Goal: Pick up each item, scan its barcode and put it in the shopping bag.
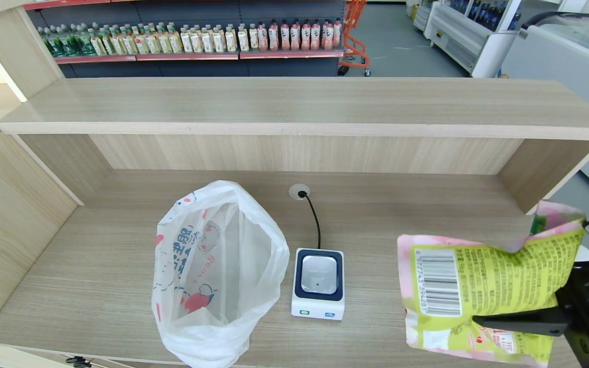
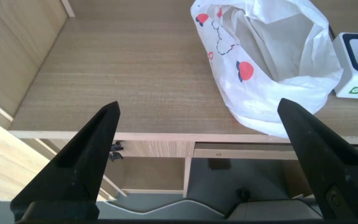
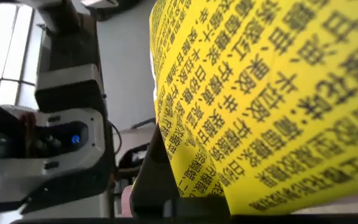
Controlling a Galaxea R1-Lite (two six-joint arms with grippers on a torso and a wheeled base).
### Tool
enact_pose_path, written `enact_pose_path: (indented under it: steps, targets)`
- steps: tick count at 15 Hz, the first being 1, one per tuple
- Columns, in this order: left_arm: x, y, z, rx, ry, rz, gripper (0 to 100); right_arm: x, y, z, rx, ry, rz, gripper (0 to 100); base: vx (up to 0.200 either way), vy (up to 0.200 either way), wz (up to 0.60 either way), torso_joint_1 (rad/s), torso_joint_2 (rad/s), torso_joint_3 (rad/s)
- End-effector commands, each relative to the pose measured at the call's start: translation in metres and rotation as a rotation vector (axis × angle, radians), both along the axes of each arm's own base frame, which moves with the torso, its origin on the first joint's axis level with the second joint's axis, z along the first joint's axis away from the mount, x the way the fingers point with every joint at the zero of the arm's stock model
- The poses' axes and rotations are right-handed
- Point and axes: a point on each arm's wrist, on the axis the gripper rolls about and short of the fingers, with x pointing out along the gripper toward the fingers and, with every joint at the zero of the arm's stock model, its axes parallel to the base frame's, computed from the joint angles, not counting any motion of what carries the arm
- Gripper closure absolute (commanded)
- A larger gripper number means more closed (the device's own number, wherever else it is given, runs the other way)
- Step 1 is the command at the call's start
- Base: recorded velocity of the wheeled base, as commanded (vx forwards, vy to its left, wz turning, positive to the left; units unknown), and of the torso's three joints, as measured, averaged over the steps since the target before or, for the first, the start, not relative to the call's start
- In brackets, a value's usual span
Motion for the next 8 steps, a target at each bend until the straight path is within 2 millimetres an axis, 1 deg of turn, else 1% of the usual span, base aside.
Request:
enact_pose_path:
  steps: [1, 3, 4, 5, 6, 7, 8]
  targets:
    - [0.0, 0.0, 0.0, 0.0, -0.001, 0.0, 0, -0.037, 0.002, 0.059, 0.116, 0.18, -0.232, 100, 0.0, 0.0, 0.0, 0.0, 0.0, 0.0]
    - [0.0, 0.0, 0.0, 0.0, -0.001, 0.0, 0, -0.052, 0.008, 0.072, 0.256, 0.544, -0.408, 100, 0.0, 0.0, 0.0, 0.0, 0.0, 0.0]
    - [0.0, 0.0, 0.0, 0.0, -0.001, 0.0, 0, -0.062, 0.018, 0.086, 0.394, 0.862, -0.505, 100, 0.0, 0.0, 0.0, 0.0, 0.0, 0.0]
    - [0.0, 0.0, 0.0, 0.0, -0.001, -0.002, 0, -0.065, 0.023, 0.094, 0.452, 0.992, -0.528, 100, 0.0, 0.0, 0.0, 0.0, 0.0, 0.0]
    - [0.0, 0.0, 0.0, 0.0, -0.001, 0.0, 0, -0.071, 0.036, 0.114, 0.596, 1.343, -0.571, 100, 0.0, 0.0, 0.0, 0.0, 0.0, 0.0]
    - [0.0, 0.0, 0.0, 0.0, -0.001, 0.0, 0, -0.076, 0.039, 0.114, 0.586, 1.468, -0.575, 100, 0.0, 0.0, 0.0, 0.0, 0.0, 0.0]
    - [0.0, 0.0, 0.0, 0.0, -0.001, 0.0, 0, -0.077, 0.04, 0.111, 0.582, 1.565, -0.613, 100, 0.0, 0.0, 0.0, 0.0, 0.0, 0.0]
